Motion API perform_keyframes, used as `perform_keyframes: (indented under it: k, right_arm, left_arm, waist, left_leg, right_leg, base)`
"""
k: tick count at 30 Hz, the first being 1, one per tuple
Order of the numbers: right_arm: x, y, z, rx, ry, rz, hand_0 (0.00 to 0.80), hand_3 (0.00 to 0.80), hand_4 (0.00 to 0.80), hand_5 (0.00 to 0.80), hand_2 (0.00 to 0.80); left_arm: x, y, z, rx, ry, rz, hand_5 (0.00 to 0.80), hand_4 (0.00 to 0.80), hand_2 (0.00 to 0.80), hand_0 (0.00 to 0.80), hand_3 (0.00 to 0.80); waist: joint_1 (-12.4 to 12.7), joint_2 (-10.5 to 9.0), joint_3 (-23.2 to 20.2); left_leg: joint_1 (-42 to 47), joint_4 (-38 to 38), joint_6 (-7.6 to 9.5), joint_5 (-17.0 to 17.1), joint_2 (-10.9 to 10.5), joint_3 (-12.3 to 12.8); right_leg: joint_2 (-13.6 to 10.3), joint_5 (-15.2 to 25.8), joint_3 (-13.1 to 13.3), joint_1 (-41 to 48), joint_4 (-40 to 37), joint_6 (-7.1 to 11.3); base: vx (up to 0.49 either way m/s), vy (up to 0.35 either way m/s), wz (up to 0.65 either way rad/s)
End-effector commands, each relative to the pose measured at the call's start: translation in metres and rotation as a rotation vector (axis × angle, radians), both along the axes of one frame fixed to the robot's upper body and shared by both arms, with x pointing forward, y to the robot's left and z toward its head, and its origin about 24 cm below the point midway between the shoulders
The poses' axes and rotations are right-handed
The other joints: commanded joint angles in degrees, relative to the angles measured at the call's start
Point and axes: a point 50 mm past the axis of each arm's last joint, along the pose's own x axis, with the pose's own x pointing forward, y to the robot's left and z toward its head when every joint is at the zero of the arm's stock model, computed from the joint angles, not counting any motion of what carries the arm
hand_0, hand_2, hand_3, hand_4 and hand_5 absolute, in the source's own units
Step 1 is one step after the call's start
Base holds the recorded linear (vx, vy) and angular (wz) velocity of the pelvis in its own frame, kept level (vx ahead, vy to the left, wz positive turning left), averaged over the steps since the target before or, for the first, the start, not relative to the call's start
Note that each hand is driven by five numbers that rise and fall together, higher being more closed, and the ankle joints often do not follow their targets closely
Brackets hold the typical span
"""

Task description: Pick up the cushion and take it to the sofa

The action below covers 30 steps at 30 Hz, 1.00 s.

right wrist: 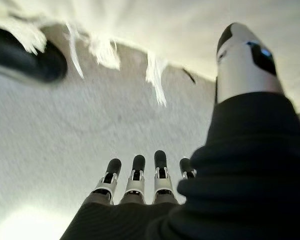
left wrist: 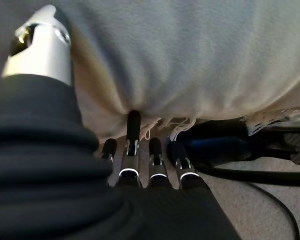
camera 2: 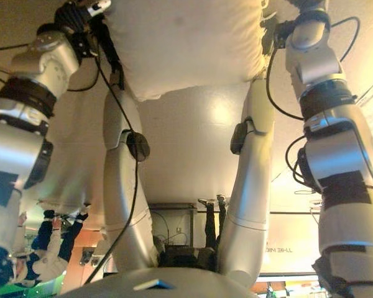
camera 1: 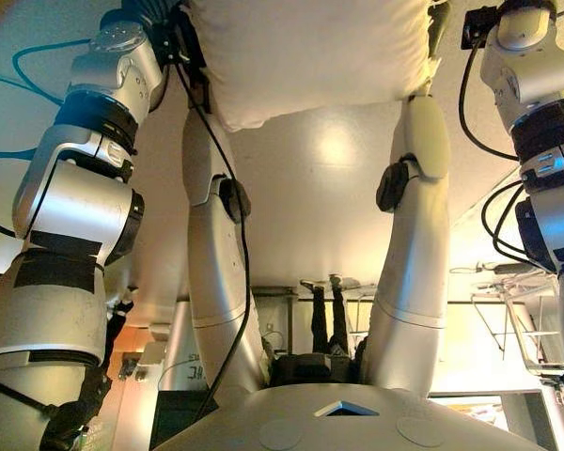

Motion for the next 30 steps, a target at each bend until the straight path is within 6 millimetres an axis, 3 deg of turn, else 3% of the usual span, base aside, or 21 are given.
perform_keyframes:
  k: [1, 9, 20, 22, 23, 24, 25, 30]
  right_arm:
    - [0.004, 0.011, -0.001, -0.033, 0.051, 0.078, 0.000, 0.000, 0.000, 0.000, 0.000]
    - [0.011, 0.064, -0.028, 0.160, 0.210, 0.668, 0.000, 0.000, 0.000, 0.000, 0.000]
    - [0.001, 0.115, -0.052, 0.296, 0.413, 1.174, 0.000, 0.000, 0.000, 0.000, 0.000]
    - [-0.001, 0.122, -0.054, 0.306, 0.420, 1.221, 0.000, 0.000, 0.000, 0.000, 0.000]
    - [-0.002, 0.124, -0.054, 0.314, 0.422, 1.239, 0.060, 0.060, 0.060, 0.060, 0.060]
    - [-0.003, 0.125, -0.054, 0.319, 0.419, 1.259, 0.496, 0.496, 0.496, 0.496, 0.496]
    - [-0.004, 0.125, -0.053, 0.324, 0.412, 1.270, 0.800, 0.800, 0.800, 0.800, 0.800]
    - [-0.010, 0.126, -0.044, 0.325, 0.310, 1.336, 0.800, 0.800, 0.800, 0.800, 0.800]
  left_arm:
    - [0.000, 0.000, -0.010, 0.020, 0.020, -0.019, 0.000, 0.000, 0.000, 0.000, 0.000]
    - [0.001, -0.038, -0.018, -0.030, 0.049, -0.283, 0.000, 0.000, 0.000, 0.000, 0.000]
    - [-0.009, -0.114, -0.020, -0.207, 0.090, -0.646, 0.000, 0.000, 0.000, 0.000, 0.000]
    - [-0.011, -0.123, -0.019, -0.240, 0.079, -0.685, 0.571, 0.571, 0.571, 0.571, 0.571]
    - [-0.013, -0.127, -0.019, -0.249, 0.067, -0.707, 0.800, 0.800, 0.800, 0.800, 0.800]
    - [-0.015, -0.131, -0.019, -0.251, 0.057, -0.744, 0.800, 0.800, 0.800, 0.800, 0.800]
    - [-0.016, -0.133, -0.018, -0.260, 0.043, -0.766, 0.800, 0.800, 0.800, 0.800, 0.800]
    - [-0.026, -0.148, -0.014, -0.362, -0.040, -0.869, 0.800, 0.800, 0.800, 0.800, 0.800]
  waist:
    - [1.11, -3.37, 0.46]
    - [1.21, -2.67, 0.46]
    - [0.95, -2.37, 0.46]
    - [0.97, -2.51, 0.46]
    - [0.97, -2.54, 0.46]
    - [0.96, -2.65, 0.46]
    - [1.00, -2.67, 0.46]
    - [1.13, -2.58, 0.46]
  left_leg:
    - [-1.73, 4.61, -0.78, -7.43, 1.15, -0.17]
    - [-1.74, 4.79, -1.17, -7.59, 0.99, 0.04]
    - [-1.74, 5.64, -1.60, -7.89, 0.85, 0.31]
    - [-1.74, 5.78, -1.67, -7.82, 0.78, 0.20]
    - [-1.74, 5.88, -1.65, -7.75, 0.71, 0.14]
    - [-1.74, 5.99, -1.61, -7.73, 0.64, 0.09]
    - [-1.74, 5.98, -1.57, -7.69, 0.58, 0.02]
    - [-1.74, 6.08, -1.28, -7.25, 0.19, -0.14]
  right_leg:
    - [0.60, 0.28, 0.85, 0.11, -2.09, -1.86]
    - [0.06, 0.33, 1.33, -0.39, -2.65, -2.11]
    - [-0.51, 0.59, 1.52, -0.41, -2.91, -2.10]
    - [-0.70, 0.77, 1.48, -0.41, -2.82, -1.95]
    - [-0.69, 0.88, 1.53, -0.41, -2.78, -1.92]
    - [-0.72, 0.97, 1.57, -0.41, -2.75, -1.90]
    - [-0.73, 1.07, 1.61, -0.41, -2.83, -1.90]
    - [-0.69, 1.56, 1.78, -0.40, -2.83, -1.76]
  base:
    - [0.000, 0.000, 0.00]
    - [0.011, 0.005, 0.02]
    - [0.002, 0.007, 0.06]
    - [-0.034, -0.020, 0.05]
    - [-0.045, -0.026, 0.02]
    - [-0.047, -0.028, 0.03]
    - [-0.045, -0.028, 0.04]
    - [-0.059, -0.021, 0.04]
